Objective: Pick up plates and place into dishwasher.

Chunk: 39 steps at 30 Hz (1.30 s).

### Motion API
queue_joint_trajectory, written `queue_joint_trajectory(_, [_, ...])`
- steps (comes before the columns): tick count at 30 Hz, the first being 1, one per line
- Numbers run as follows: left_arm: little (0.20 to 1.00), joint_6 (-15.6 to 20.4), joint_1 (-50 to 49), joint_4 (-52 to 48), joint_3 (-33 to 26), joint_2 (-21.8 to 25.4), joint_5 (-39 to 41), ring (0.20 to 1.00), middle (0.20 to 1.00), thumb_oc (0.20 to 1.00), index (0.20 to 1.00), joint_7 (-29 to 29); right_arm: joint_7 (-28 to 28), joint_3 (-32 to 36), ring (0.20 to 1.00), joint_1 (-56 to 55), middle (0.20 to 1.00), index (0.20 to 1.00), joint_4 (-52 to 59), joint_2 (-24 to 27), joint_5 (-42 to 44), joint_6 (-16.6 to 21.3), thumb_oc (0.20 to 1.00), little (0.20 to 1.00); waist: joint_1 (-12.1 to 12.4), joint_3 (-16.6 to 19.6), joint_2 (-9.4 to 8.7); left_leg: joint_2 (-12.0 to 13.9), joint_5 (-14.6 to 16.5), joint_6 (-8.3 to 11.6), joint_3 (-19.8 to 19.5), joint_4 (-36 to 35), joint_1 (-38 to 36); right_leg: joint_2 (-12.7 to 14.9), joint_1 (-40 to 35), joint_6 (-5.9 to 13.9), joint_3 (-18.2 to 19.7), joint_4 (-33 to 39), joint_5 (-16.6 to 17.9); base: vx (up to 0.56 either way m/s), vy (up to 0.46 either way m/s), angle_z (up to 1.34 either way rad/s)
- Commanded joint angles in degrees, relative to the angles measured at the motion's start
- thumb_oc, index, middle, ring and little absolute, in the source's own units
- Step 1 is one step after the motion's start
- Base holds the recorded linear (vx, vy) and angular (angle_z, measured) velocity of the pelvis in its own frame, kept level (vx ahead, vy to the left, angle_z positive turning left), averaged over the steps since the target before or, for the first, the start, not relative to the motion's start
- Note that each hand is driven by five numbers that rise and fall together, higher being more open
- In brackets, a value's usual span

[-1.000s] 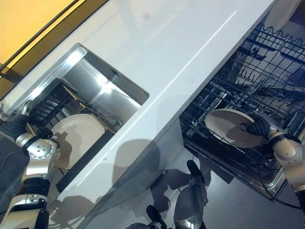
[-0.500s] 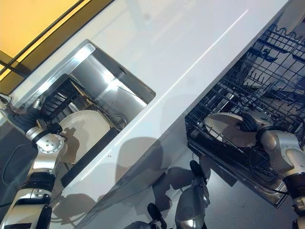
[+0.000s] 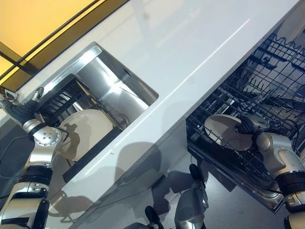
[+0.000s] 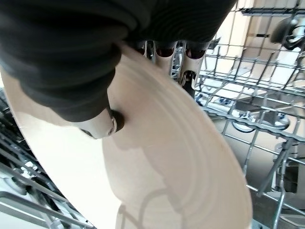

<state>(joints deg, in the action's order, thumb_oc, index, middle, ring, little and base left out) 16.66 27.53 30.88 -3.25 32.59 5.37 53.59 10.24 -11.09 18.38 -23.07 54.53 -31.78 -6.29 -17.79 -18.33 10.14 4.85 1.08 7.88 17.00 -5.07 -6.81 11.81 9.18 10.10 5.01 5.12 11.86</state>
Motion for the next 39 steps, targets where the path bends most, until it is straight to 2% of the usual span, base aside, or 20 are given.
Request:
queue_joint_trajectory(1, [1.000, 0.8, 2.9, 1.5, -0.3, 5.3, -0.9, 1.000, 1.000, 1.000, 1.000, -0.3, -0.2, -6.0, 1.000, -11.0, 1.000, 1.000, -6.0, -5.8, 1.1, -1.1, 1.000, 1.000, 1.7, 2.6, -2.35, -0.6, -1.2, -1.48, -3.3, 2.7, 6.5, 0.9, -0.6, 0.11, -1.6, -8.1, -11.0, 0.04, -0.121, 0.05])
queue_joint_trajectory(10, [1.000, -0.9, -0.6, 1.4, -2.5, 6.5, -2.1, 1.000, 1.000, 1.000, 1.000, -4.1, -5.1, 0.0, 1.000, -16.8, 1.000, 1.000, -1.5, -8.8, 3.2, -2.2, 1.000, 1.000, 2.1, 5.3, -5.07, 1.4, -1.3, -1.45, -4.0, 1.8, 3.9, -1.6, -4.1, -0.70, -2.0, -6.8, -11.2, 0.03, -0.114, 0.07])
queue_joint_trajectory(13, [1.000, -3.3, -2.2, 2.4, -3.0, 8.0, -3.9, 1.000, 1.000, 1.000, 1.000, -8.0, -7.2, 2.5, 1.000, -18.6, 1.000, 1.000, 1.0, -9.3, 4.3, -2.0, 1.000, 1.000, 2.2, 6.5, -5.82, 2.3, -1.5, -1.34, -4.2, 1.4, 2.9, -2.8, -5.3, -1.02, -2.2, -6.6, -11.4, 0.04, -0.118, 0.09])
queue_joint_trajectory(20, [1.000, -7.6, -7.2, 4.6, -3.0, 10.4, -7.3, 1.000, 1.000, 1.000, 1.000, -18.8, -5.9, 10.8, 1.000, -22.3, 1.000, 1.000, 12.4, -8.1, 4.6, -2.4, 1.000, 1.000, 2.2, 9.1, -6.02, 4.2, -1.5, -1.00, -4.4, 2.1, 1.4, -5.8, -7.1, -2.39, -2.2, -7.2, -12.9, 0.05, -0.061, 0.00])
queue_joint_trajectory(22, [1.000, -8.9, -9.2, 4.8, -2.9, 10.9, -9.5, 1.000, 1.000, 1.000, 1.000, -21.5, -4.0, 13.1, 1.000, -23.1, 1.000, 1.000, 16.0, -7.4, 4.1, -2.9, 1.000, 1.000, 2.2, 9.6, -6.01, 4.5, -1.0, -0.81, -4.5, 3.9, 1.2, -6.5, -7.7, -2.94, -1.7, -7.1, -12.9, 0.07, 0.000, -0.01])
queue_joint_trajectory(24, [1.000, -9.2, -11.4, 5.1, -3.1, 11.1, -11.3, 1.000, 1.000, 1.000, 1.000, -23.5, -2.3, 14.9, 1.000, -23.4, 1.000, 1.000, 19.2, -6.3, 4.0, -3.4, 1.000, 1.000, 2.4, 10.0, -6.42, 4.3, 0.6, -0.39, -5.5, 8.7, 1.7, -6.9, -8.2, -3.77, -0.8, -6.9, -12.6, 0.11, 0.013, -0.06])
queue_joint_trajectory(26, [1.000, -9.2, -13.2, 5.3, -3.0, 11.6, -13.0, 1.000, 1.000, 1.000, 1.000, -25.8, -0.9, 16.1, 1.000, -23.5, 1.000, 1.000, 21.0, -5.5, 3.8, -3.7, 1.000, 1.000, 3.3, 9.8, -6.98, 4.0, 1.7, -0.35, -8.3, 13.7, 3.7, -7.1, -8.9, -4.34, 0.7, -6.9, -12.2, 0.16, 0.032, -0.12])
queue_joint_trajectory(28, [1.000, -10.0, -15.0, 4.6, -3.3, 12.6, -14.4, 1.000, 1.000, 1.000, 1.000, -27.6, 0.1, 16.4, 1.000, -23.3, 1.000, 1.000, 22.5, -4.9, 4.2, -4.0, 1.000, 1.000, 4.5, 9.5, -7.25, 3.1, 2.0, -1.18, -12.0, 13.0, 4.3, -7.2, -9.5, -4.34, 2.2, -7.3, -12.2, 0.20, 0.114, -0.40])
queue_joint_trajectory(29, [1.000, -10.6, -16.3, 4.3, -3.4, 13.6, -14.2, 1.000, 1.000, 1.000, 1.000, -29.2, 0.2, 16.0, 1.000, -22.7, 1.000, 1.000, 23.4, -4.4, 4.8, -4.3, 1.000, 1.000, 5.8, 9.4, -7.05, 2.2, 1.1, -1.72, -16.1, 9.9, 4.3, -7.6, -9.8, -4.30, 3.7, -7.4, -12.6, 0.19, 0.168, -0.45])
queue_joint_trajectory(31, [1.000, -11.4, -17.0, 4.2, -3.4, 14.6, -14.2, 1.000, 1.000, 1.000, 1.000, -31.3, -1.1, 15.2, 1.000, -21.2, 1.000, 1.000, 24.0, -3.4, 6.2, -5.7, 1.000, 1.000, 7.0, 9.3, -7.05, 0.8, 1.1, -2.06, -18.8, 8.9, 4.3, -7.5, -10.1, -4.11, 4.8, -7.7, -13.4, 0.10, 0.203, -0.57])
queue_joint_trajectory(35, [1.000, -12.6, -15.5, 5.9, -1.6, 15.7, -12.4, 1.000, 1.000, 1.000, 1.000, -33.2, -4.0, 16.7, 1.000, -19.8, 1.000, 1.000, 24.8, -2.4, 9.0, -6.0, 1.000, 1.000, 5.5, 8.5, -5.55, 0.7, 0.8, -1.90, -16.1, 7.0, 3.8, -5.8, -7.6, -3.02, 4.2, -9.8, -13.9, -0.04, 0.276, -0.92])
queue_joint_trajectory(39, [1.000, -11.9, -15.7, 7.6, -2.2, 16.9, -13.7, 1.000, 1.000, 1.000, 1.000, -33.1, -4.4, 18.3, 1.000, -21.9, 1.000, 1.000, 26.5, -3.0, 11.0, -4.0, 1.000, 1.000, 4.2, 8.3, -5.60, -0.4, 1.4, -2.62, -13.7, 6.1, 2.6, -4.1, -7.0, -1.62, 4.3, -10.1, -13.3, 0.04, 0.204, -0.17])
